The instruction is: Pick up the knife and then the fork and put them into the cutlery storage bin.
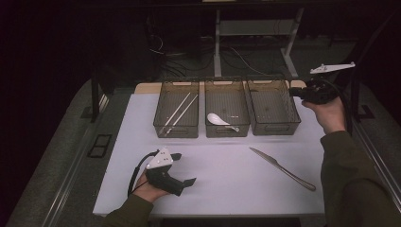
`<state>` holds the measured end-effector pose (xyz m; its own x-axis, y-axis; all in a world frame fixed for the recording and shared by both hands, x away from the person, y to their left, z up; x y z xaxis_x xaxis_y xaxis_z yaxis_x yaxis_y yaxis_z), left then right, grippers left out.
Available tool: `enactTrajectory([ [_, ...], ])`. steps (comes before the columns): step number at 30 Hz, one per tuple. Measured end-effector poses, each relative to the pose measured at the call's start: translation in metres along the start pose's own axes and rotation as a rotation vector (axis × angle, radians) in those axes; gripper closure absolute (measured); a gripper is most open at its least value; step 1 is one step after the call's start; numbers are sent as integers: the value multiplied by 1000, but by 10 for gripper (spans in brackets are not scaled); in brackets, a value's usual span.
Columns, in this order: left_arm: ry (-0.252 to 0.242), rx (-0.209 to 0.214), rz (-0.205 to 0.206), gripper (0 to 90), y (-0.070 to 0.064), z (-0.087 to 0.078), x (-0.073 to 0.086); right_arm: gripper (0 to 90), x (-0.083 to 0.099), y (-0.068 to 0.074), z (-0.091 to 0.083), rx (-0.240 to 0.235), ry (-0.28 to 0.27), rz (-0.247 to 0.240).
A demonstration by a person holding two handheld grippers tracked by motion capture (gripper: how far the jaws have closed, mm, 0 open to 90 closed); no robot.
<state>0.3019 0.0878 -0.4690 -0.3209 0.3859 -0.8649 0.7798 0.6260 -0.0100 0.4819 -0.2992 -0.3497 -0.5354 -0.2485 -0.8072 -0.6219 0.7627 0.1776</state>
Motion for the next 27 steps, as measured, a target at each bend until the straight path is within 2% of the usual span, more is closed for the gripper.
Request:
enactTrajectory([
  [12,1,1,2,0,0,0,0,878,6,-23,27,51,19,18],
  [27,4,5,1,0,0,0,0,878,42,-32,60,47,175,61],
])
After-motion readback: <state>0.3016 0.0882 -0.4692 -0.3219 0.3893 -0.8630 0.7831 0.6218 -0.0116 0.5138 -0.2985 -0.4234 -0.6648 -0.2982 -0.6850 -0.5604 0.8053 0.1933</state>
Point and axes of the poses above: each handheld gripper's, and its own axes: z roughly forward along the jaws, x roughly out of its underside, y roughly to its left, the point moved 8 cm from there along z, roughly forward along the jaws, and after that the axes turned 10 degrees about -x, right-handed, at the moved point
